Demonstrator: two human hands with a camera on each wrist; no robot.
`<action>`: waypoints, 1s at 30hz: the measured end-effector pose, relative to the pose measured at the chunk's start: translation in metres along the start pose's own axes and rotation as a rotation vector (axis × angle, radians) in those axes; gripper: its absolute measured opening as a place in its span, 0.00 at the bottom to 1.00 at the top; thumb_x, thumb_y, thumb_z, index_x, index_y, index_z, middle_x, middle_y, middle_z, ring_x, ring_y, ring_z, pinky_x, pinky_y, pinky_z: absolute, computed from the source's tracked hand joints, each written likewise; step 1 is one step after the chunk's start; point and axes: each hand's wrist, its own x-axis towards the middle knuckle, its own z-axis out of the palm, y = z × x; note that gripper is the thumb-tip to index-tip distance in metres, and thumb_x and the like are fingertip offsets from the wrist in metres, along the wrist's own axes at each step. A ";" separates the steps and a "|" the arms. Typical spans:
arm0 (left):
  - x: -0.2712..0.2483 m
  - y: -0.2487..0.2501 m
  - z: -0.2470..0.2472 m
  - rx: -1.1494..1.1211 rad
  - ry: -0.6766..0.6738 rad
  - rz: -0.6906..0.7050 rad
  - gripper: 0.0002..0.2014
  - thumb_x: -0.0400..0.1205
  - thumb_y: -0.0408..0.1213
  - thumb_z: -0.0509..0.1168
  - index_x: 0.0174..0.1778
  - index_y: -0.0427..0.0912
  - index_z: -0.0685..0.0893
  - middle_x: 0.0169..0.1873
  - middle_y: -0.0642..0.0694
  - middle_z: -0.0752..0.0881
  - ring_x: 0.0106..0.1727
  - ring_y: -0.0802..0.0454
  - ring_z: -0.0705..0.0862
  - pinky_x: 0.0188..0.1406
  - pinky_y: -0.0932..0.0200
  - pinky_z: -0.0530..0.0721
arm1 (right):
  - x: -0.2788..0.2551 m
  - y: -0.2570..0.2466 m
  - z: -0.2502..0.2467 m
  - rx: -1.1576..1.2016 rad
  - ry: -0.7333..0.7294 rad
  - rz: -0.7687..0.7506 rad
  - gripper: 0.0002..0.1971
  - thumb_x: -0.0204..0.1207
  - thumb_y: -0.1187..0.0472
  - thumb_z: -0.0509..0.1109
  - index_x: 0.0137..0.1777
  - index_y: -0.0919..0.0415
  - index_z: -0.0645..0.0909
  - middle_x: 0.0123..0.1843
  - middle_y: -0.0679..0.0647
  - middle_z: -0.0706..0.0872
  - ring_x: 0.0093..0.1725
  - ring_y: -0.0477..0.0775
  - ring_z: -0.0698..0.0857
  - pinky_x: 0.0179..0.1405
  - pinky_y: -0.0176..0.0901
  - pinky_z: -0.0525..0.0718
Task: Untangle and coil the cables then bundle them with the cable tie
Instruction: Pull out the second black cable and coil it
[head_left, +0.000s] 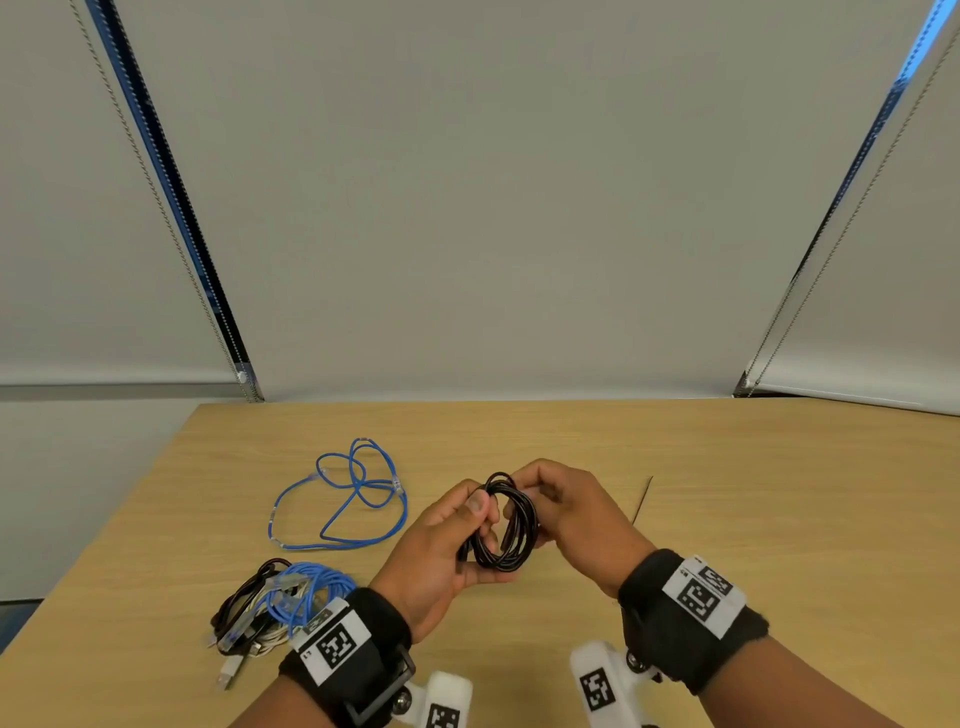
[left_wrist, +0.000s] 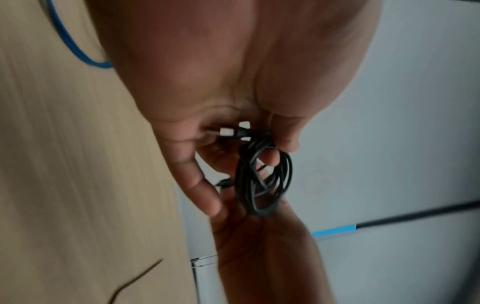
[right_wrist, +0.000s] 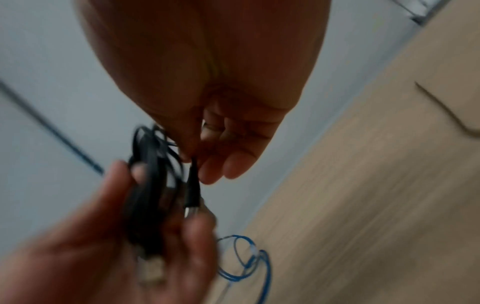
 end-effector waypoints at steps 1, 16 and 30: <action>0.000 -0.002 0.000 0.038 0.018 0.010 0.12 0.87 0.45 0.64 0.41 0.44 0.81 0.34 0.47 0.78 0.37 0.53 0.78 0.47 0.44 0.88 | 0.001 -0.001 0.000 0.164 0.005 0.061 0.07 0.86 0.67 0.66 0.52 0.62 0.86 0.43 0.57 0.92 0.40 0.52 0.88 0.39 0.45 0.88; 0.009 -0.016 -0.001 0.753 0.286 0.273 0.07 0.89 0.42 0.61 0.50 0.55 0.84 0.30 0.53 0.81 0.32 0.58 0.78 0.37 0.58 0.80 | -0.010 -0.001 0.014 0.110 -0.038 0.177 0.08 0.79 0.62 0.74 0.54 0.62 0.79 0.40 0.57 0.91 0.40 0.51 0.88 0.44 0.51 0.85; -0.004 0.001 -0.019 0.291 0.051 0.143 0.09 0.86 0.31 0.66 0.60 0.45 0.86 0.37 0.37 0.89 0.40 0.40 0.91 0.47 0.41 0.92 | -0.011 0.015 -0.007 0.555 -0.361 0.260 0.13 0.77 0.59 0.76 0.58 0.64 0.84 0.50 0.64 0.89 0.49 0.60 0.89 0.53 0.54 0.86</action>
